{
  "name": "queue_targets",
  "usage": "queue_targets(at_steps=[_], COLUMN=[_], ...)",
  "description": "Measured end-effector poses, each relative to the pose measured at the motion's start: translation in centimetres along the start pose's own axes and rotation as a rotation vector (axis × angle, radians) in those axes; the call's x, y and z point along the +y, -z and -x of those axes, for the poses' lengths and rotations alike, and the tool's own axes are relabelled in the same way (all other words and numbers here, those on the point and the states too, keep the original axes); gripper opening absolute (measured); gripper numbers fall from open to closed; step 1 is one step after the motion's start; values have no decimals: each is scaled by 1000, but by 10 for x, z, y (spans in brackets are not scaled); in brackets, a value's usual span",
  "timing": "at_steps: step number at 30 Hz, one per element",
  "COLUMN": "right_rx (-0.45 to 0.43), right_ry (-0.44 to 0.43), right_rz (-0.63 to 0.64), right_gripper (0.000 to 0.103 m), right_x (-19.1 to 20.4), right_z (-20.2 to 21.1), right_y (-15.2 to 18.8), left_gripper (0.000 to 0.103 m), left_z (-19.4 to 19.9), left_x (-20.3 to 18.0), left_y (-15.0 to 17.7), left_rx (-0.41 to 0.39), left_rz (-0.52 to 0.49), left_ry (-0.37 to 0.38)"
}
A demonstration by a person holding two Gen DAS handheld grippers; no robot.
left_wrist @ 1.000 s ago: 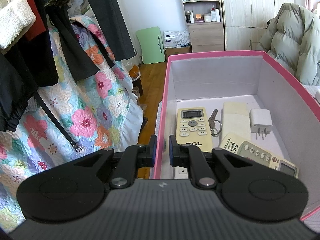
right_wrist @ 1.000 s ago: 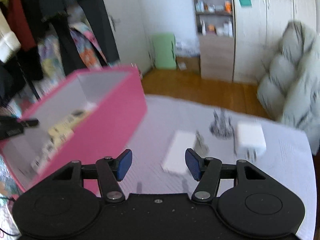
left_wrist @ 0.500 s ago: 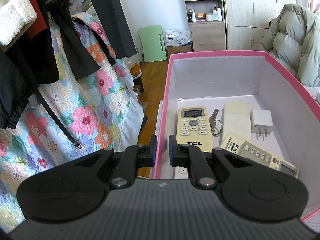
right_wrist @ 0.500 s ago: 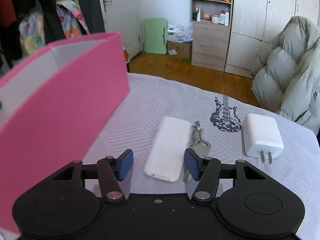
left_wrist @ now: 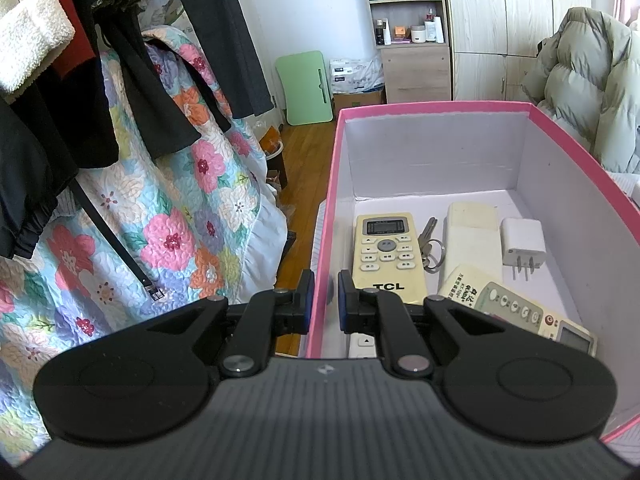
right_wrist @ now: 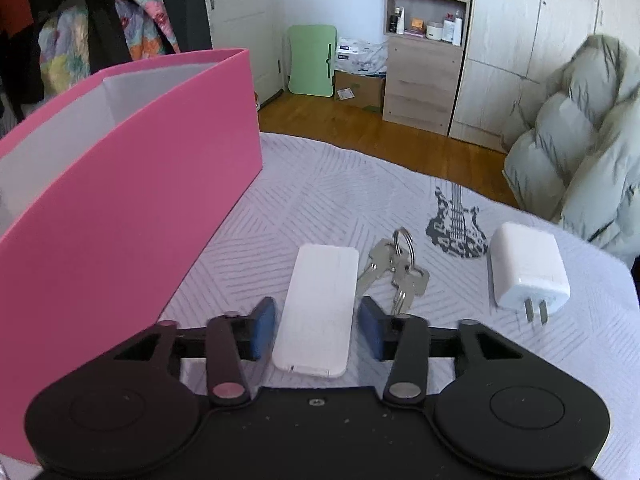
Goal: Organize rigid objects
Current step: 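Grasp the flat white power bank with the right gripper, then carry the white power bank into the pink box and release it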
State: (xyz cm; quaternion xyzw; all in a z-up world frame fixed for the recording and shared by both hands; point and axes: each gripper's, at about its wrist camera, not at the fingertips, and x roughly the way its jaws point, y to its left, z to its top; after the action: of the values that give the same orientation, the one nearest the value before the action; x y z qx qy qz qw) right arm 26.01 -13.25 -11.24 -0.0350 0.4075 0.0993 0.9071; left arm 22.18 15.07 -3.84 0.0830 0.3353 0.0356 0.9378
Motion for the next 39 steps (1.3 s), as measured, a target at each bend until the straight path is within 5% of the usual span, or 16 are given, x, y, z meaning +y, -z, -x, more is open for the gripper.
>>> queue_targets(at_steps=[3, 15, 23, 27, 33, 39], right_rx=[-21, -165, -203, -176, -192, -86], right_ry=[-16, 20, -218, -273, -179, -179], right_rz=[1, 70, 122, 205, 460, 456], right_gripper=[43, 43, 43, 43, 43, 43], right_x=[-1, 21, 52, 78, 134, 135], right_z=[-5, 74, 130, 126, 105, 65], right_y=[-3, -10, -43, -56, -56, -65], left_gripper=[10, 10, 10, 10, 10, 10], left_z=[-1, -1, 3, 3, 3, 3], left_x=[0, -4, -1, 2, 1, 1], left_y=[0, 0, 3, 3, 4, 3], left_rx=[0, -11, -37, -41, -37, -34], left_rz=[2, -23, -14, 1, -1, -11], left_ry=[2, -10, -1, 14, 17, 22])
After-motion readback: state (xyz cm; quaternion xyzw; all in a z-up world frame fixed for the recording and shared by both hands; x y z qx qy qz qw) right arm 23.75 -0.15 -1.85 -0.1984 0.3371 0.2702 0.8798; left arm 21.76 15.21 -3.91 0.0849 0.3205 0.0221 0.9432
